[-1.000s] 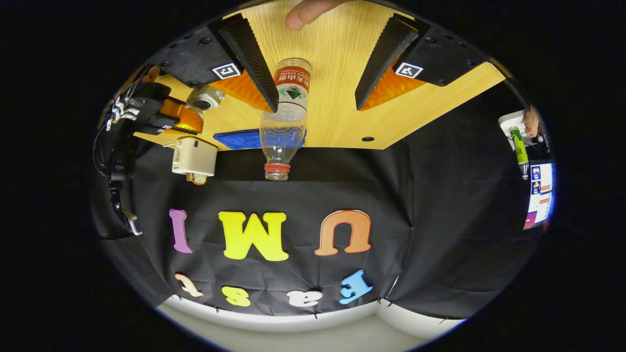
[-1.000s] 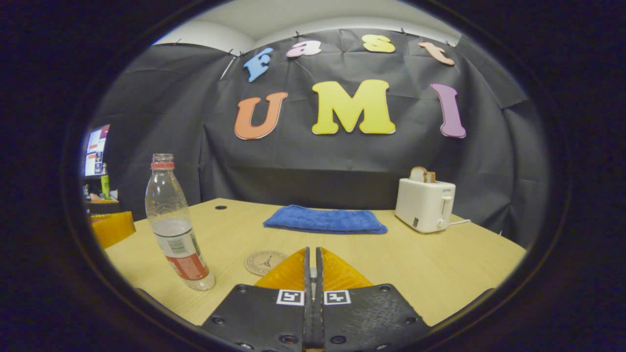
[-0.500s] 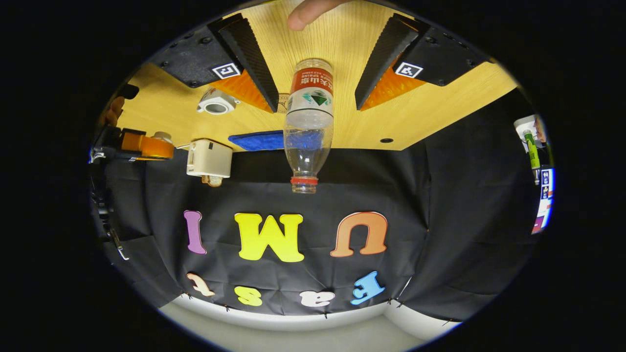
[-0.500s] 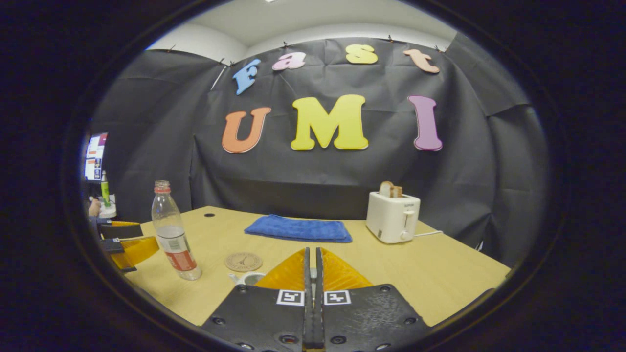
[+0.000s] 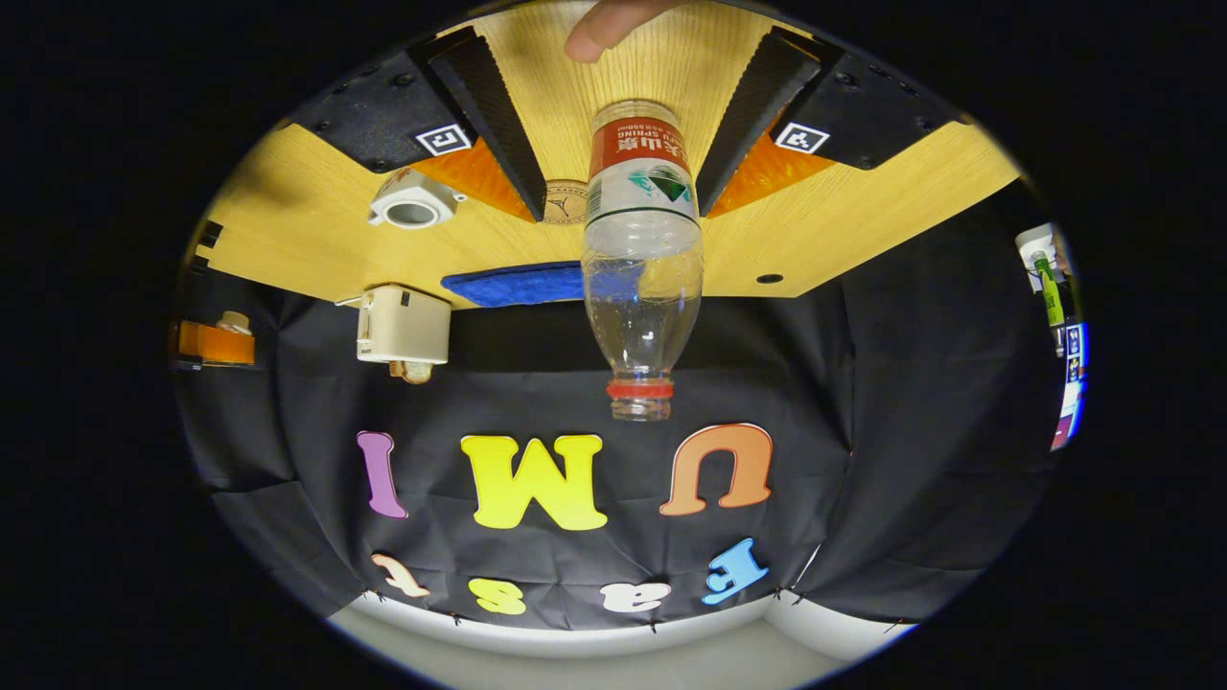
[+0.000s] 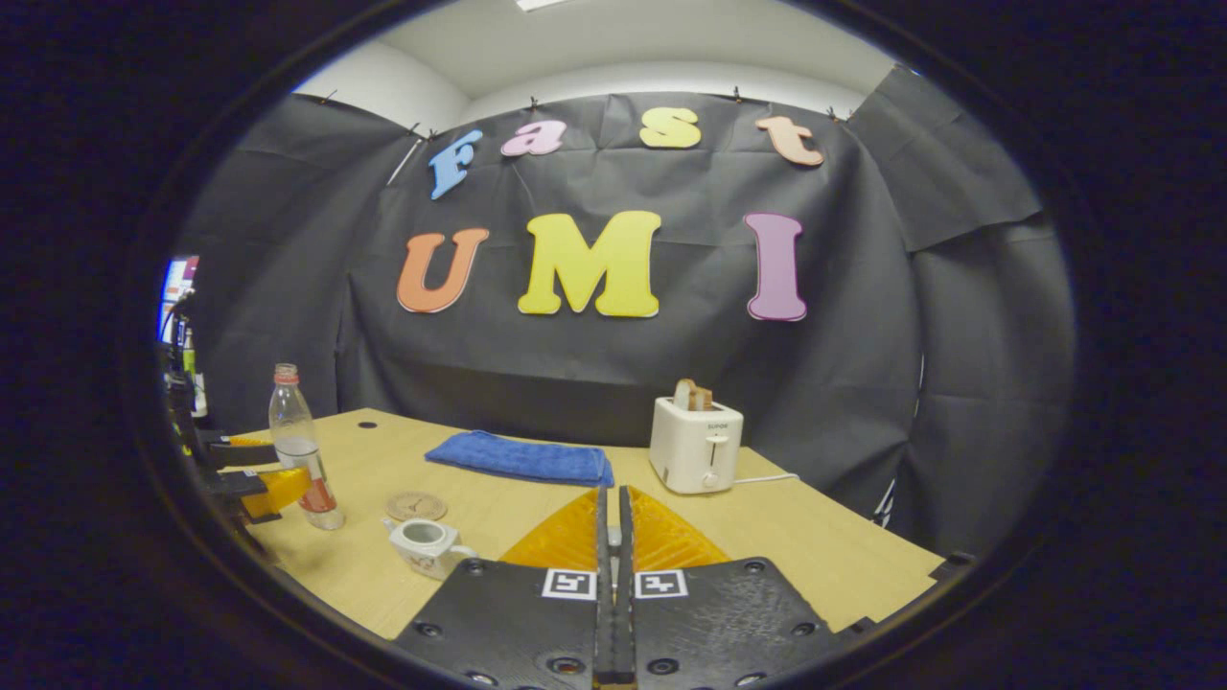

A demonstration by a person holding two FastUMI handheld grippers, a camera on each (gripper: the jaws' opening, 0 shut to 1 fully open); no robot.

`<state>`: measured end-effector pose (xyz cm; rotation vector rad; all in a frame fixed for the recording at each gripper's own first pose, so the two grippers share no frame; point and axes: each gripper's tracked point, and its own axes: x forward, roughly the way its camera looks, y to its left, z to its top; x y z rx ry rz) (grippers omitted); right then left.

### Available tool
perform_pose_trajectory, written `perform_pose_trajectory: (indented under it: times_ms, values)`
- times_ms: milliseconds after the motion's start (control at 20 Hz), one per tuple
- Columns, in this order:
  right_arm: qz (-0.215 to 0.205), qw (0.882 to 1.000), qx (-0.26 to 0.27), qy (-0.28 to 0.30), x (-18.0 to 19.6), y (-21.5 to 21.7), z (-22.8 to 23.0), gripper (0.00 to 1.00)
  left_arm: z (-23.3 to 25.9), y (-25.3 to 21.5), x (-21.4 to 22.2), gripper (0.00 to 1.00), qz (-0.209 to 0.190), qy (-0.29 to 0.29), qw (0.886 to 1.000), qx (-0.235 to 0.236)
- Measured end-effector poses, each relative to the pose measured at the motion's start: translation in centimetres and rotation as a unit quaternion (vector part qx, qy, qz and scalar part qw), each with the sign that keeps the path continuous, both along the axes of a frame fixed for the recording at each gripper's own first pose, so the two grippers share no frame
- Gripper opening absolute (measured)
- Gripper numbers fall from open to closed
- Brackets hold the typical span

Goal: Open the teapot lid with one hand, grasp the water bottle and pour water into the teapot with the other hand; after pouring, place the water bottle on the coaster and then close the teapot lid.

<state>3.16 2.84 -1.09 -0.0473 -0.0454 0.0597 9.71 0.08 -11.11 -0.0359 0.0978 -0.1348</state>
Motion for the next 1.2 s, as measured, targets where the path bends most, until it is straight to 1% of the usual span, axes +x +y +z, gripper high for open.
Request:
perform_pose_trajectory:
  times_ms: [100,200,350,400,450,500,550,600,700,750,850,1000,1100,1200]
  values:
    - [-0.003,1.000,-0.001,0.004,0.2,-0.7,-0.6,0.00,0.0,0.2,0.9,0.99,0.009,0.004,1.000,-0.006]
    - [-0.003,1.000,0.000,0.014,0.6,-1.1,-1.2,0.00,0.7,0.3,1.8,0.99,0.014,-0.006,1.000,-0.021]
    - [-0.001,1.000,0.003,0.014,0.8,-1.6,-1.2,0.00,1.3,1.1,2.7,0.99,0.032,-0.022,0.999,-0.019]
    - [-0.001,1.000,0.004,0.015,0.8,-1.7,-1.2,0.00,1.1,0.8,2.9,0.97,0.025,-0.019,0.999,-0.019]
    - [0.000,1.000,0.004,0.014,0.7,-1.7,-1.1,0.00,0.7,0.3,2.9,0.94,0.018,-0.014,1.000,-0.016]
    - [0.001,1.000,0.005,0.013,0.7,-1.8,-1.0,0.00,0.7,0.6,3.1,0.87,0.020,-0.013,1.000,-0.011]
    - [0.001,1.000,0.005,0.013,0.7,-1.9,-0.9,0.00,0.7,0.6,3.2,0.83,0.020,-0.011,1.000,-0.008]
    - [0.002,1.000,0.005,0.012,0.5,-1.9,-0.9,0.00,0.8,0.4,2.9,0.81,0.018,-0.008,1.000,-0.005]
    - [0.001,1.000,0.004,0.011,0.6,-2.1,-0.9,0.00,1.0,0.0,2.4,0.80,0.014,-0.001,1.000,0.006]
    - [0.000,1.000,0.003,0.012,0.7,-2.2,-0.9,0.00,1.4,-0.3,2.1,0.79,0.010,-0.005,1.000,0.018]
    - [-0.001,1.000,0.002,0.017,0.8,-2.5,-1.2,0.00,1.9,-0.5,1.6,0.78,0.011,-0.009,0.998,0.065]
    - [-0.005,1.000,-0.003,0.016,0.7,-2.7,-1.0,0.00,2.5,-1.2,0.9,0.78,0.007,-0.008,0.991,0.134]
    - [-0.001,1.000,-0.007,0.016,0.6,-2.6,-1.0,0.00,2.9,-1.9,0.6,0.78,0.002,-0.008,0.983,0.182]
    - [0.000,1.000,-0.012,0.018,0.7,-2.7,-1.2,0.00,2.9,-2.3,0.3,0.78,0.003,-0.006,0.973,0.231]
